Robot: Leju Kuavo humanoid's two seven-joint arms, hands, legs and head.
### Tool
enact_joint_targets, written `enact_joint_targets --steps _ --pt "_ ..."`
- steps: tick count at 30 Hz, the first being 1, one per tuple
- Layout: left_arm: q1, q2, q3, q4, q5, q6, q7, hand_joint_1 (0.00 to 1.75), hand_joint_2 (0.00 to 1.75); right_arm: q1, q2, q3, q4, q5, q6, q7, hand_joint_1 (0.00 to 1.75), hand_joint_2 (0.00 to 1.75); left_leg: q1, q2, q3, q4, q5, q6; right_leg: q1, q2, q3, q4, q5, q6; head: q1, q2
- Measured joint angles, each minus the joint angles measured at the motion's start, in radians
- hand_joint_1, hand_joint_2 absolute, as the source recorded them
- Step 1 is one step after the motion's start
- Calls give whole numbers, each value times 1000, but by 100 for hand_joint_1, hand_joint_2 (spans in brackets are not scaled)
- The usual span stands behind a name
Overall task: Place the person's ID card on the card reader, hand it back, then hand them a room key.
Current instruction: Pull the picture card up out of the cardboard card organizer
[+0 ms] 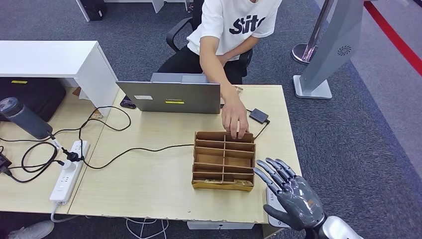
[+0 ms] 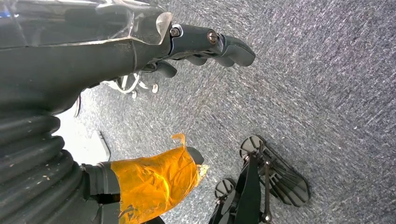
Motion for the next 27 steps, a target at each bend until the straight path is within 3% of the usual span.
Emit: enact_joint_targets --steps 11,15,22,27 --pt "-2 1 0 0 -35 -17 0 0 175 -56 -50 92 20 -85 100 -72 0 175 0 1 0 0 0 0 0 0 0 0 0 0 0 0" --pt "-5 2 0 0 -48 -21 0 0 175 -117 -43 163 71 -79 104 -46 0 175 0 1 0 0 0 0 0 0 0 0 0 0 0 0" --pt "-11 1 0 0 -62 -20 0 0 175 -180 72 241 177 4 52 110 0 175 1 0 0 0 0 0 0 0 0 1 0 0 0 0" --pt "-12 0 0 0 -68 -20 0 0 175 -197 146 263 224 9 52 138 0 175 1 0 0 0 0 0 0 0 0 1 0 0 0 0"
